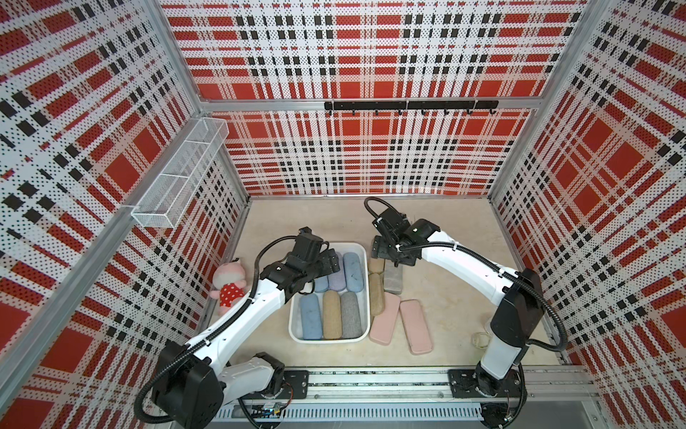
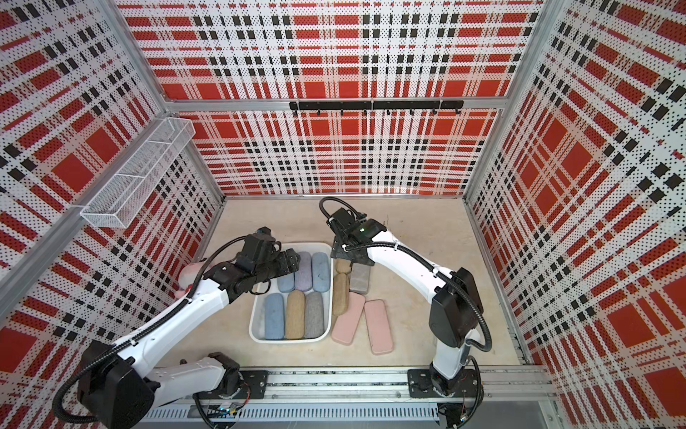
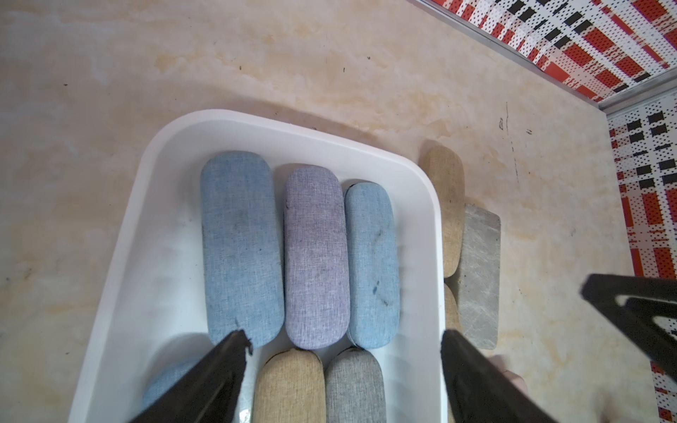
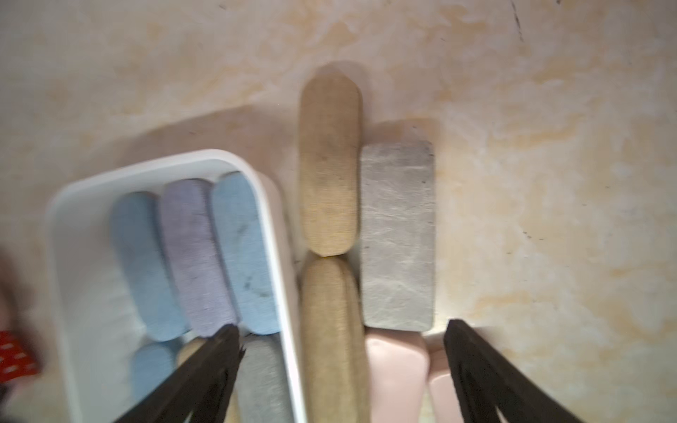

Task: Put the glasses cases into the storage boxes
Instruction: Pick up the glasses case at the center of the board.

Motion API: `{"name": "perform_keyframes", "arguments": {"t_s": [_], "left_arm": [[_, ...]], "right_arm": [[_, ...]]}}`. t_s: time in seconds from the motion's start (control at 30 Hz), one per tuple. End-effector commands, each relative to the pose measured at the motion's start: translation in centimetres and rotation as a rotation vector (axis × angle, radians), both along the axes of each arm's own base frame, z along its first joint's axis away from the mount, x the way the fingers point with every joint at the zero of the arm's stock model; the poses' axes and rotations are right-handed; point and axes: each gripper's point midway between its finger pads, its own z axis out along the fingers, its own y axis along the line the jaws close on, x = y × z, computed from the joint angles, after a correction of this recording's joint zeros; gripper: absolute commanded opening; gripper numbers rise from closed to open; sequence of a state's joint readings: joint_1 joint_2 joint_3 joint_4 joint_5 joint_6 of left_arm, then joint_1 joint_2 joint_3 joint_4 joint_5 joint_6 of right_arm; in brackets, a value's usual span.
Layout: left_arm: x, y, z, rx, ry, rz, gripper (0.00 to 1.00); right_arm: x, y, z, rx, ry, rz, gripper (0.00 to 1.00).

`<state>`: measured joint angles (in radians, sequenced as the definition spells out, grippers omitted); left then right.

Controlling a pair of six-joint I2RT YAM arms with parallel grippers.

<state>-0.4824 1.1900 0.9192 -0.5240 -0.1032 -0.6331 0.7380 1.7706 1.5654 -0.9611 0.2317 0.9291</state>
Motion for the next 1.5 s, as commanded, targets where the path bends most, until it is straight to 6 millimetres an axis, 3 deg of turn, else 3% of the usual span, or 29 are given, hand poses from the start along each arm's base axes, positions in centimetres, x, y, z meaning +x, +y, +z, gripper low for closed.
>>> {"name": "perform_keyframes", "arguments": {"t_s": [0.0,0.2,0.33,0.6,1.03,1.47], "left_arm": [[0.6,0.3,0.3,0.019,-0.015,0.03,0.86],[0.5,0.2,0.1,0.019,-0.017,0.016,0.87],[0.4,0.4,0.1,0.023,-0.019,0.024,0.87],[0.7,0.4,-0.3,0.017,-0.01,0.031,0.87],[0.5,-0.1,-0.5,0.003,-0.009,0.018,0.87],[0.3,-0.4,-1.2,0.002,0.002,0.012,0.86]], "right_arm": [[0.1,-0.9,-1.2,-0.02,-0.007,0.026,0.93],[0.2,-1.7,-5.8,-0.014,0.072,0.042,1.0],[0.6,-1.9,-7.6,-0.066,0.104,0.053,1.0],[0.7,-2.3,-9.9,-0.115,0.142,0.06,0.94],[0.2,-2.6,-12.6,-0.118,0.175,0.051,0.93],[-0.6,-4.8,-15.2,-0.204,0.199,0.001,0.81]]}}
